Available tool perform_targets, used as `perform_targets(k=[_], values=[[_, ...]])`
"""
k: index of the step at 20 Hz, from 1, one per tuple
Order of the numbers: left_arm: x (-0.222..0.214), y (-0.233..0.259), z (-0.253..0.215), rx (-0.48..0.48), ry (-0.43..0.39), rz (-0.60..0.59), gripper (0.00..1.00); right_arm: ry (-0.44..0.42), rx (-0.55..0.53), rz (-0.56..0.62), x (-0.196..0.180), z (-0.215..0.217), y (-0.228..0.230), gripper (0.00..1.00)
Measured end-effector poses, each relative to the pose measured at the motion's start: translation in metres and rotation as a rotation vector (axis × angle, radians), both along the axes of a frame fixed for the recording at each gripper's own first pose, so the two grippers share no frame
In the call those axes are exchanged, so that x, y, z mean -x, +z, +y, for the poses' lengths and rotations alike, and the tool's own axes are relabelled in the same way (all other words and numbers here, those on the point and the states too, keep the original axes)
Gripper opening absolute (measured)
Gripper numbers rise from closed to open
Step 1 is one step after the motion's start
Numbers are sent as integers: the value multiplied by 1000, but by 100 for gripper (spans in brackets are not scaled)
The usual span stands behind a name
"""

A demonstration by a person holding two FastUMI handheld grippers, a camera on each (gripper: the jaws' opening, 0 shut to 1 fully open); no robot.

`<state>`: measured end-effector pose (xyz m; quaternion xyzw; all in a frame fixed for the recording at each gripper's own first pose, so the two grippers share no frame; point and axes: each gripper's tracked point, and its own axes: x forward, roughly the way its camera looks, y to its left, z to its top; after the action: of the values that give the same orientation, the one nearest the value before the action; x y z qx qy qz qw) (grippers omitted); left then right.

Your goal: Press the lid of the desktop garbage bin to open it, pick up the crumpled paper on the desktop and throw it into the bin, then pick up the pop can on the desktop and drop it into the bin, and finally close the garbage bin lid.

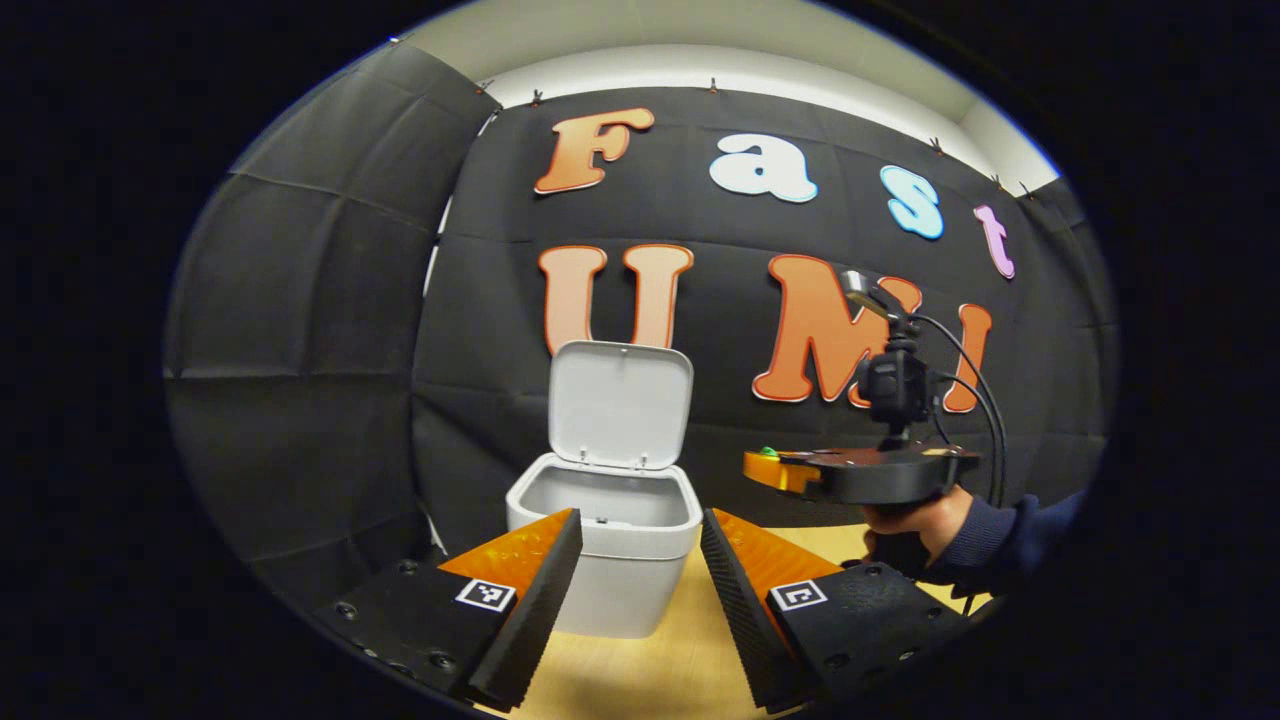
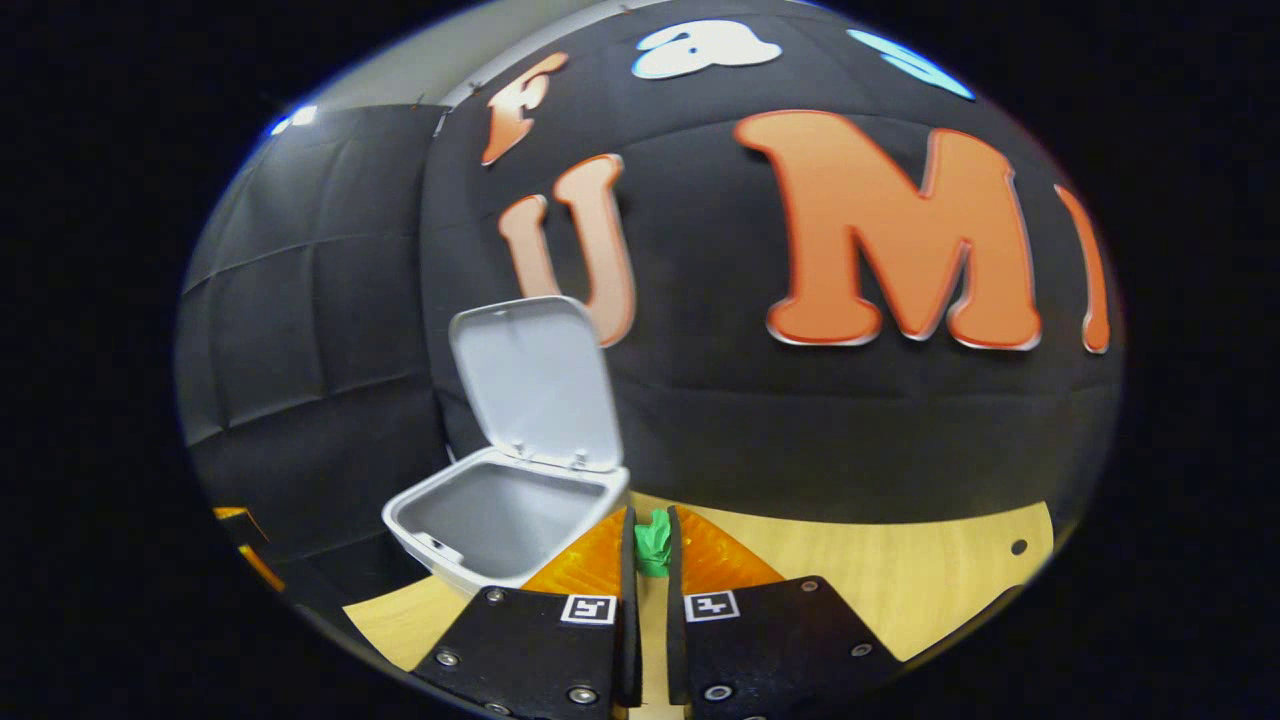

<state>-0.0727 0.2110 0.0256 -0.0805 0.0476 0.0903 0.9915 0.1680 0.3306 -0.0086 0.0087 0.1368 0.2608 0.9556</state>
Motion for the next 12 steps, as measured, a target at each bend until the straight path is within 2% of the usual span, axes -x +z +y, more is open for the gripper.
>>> perform_targets(k=[3,7,8,9,11,12], values=[[20,-9,37,12,71,8,77,64,41,10,-10,66,-10,10],[36,-20,68,37,142,15,73,94,74,56,-25,97,-42,9],[39,-22,74,42,152,18,73,103,93,60,-22,95,-46,37],[37,-26,75,53,154,20,75,99,104,39,-23,90,-43,56],[29,-35,68,79,137,32,92,75,100,-21,-23,71,-28,95],[22,-38,60,89,113,33,94,50,87,-50,-21,56,-16,95]])
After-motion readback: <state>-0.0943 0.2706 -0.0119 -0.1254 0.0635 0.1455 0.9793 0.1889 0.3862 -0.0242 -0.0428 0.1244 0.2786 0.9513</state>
